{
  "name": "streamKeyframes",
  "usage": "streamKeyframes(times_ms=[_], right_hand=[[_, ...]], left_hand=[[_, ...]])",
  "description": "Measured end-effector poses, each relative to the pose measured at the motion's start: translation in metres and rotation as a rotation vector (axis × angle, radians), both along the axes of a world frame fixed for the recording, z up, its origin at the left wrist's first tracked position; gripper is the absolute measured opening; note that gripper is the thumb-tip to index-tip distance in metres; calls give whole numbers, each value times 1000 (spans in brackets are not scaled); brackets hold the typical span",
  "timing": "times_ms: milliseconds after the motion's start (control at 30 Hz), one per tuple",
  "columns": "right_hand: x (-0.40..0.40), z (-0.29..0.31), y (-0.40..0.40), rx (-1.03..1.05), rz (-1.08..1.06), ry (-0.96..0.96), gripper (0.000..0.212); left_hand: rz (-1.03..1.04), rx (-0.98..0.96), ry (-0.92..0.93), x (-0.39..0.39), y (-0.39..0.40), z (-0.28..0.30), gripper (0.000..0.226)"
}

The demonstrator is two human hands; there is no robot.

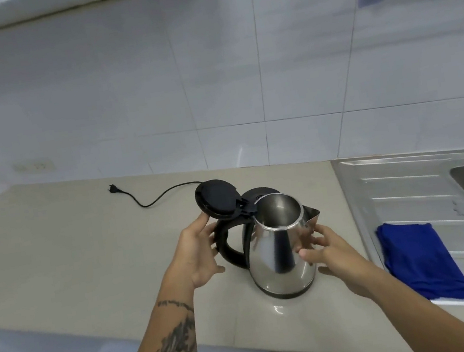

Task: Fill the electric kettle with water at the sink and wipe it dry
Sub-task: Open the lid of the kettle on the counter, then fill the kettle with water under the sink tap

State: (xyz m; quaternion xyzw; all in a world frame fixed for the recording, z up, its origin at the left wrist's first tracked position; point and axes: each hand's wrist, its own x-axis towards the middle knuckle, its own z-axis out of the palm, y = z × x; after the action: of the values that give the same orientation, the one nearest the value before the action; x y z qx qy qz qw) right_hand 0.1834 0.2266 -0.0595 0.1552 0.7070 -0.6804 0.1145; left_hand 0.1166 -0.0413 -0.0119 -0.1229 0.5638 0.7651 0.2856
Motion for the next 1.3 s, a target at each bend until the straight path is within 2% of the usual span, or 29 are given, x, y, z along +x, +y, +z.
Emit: streamKeyframes(times_ms=[67, 133, 200, 267, 300, 400, 500, 700, 833, 967, 1100, 1300], right_hand=[[0, -2, 1, 3, 10, -31, 68], [0, -2, -2, -3, 8, -62, 70], [0, -1, -7, 4, -3, -67, 66], [1, 1, -12, 16, -14, -56, 61], [2, 3, -14, 22, -22, -50, 57], [13, 9, -9, 17, -65, -2, 47], [28, 22, 6, 33, -137, 145, 42], [59, 61, 77, 295, -225, 423, 63], [81, 79, 135, 297, -293, 475, 79], [116, 97, 217, 312, -326, 536, 83], [147, 110, 299, 366, -324, 552, 72], [184, 111, 387, 413, -332, 547, 40]], left_hand=[[-9, 53, 22, -1, -4, -9, 64], [26, 42, 70, 1, -5, -20, 44], [67, -148, 215, 3, 0, -39, 26], [149, -364, 378, 6, 8, -56, 36], [194, -397, 431, 7, 12, -59, 39], [226, -377, 508, 5, 21, -56, 44], [211, -330, 566, 4, 41, -42, 42], [191, -207, 648, 11, 122, -6, 31], [149, -171, 636, 22, 179, 20, 30], [74, -129, 634, 54, 258, 41, 31], [54, -138, 664, 89, 338, 53, 30], [68, -193, 644, 123, 435, 43, 22]])
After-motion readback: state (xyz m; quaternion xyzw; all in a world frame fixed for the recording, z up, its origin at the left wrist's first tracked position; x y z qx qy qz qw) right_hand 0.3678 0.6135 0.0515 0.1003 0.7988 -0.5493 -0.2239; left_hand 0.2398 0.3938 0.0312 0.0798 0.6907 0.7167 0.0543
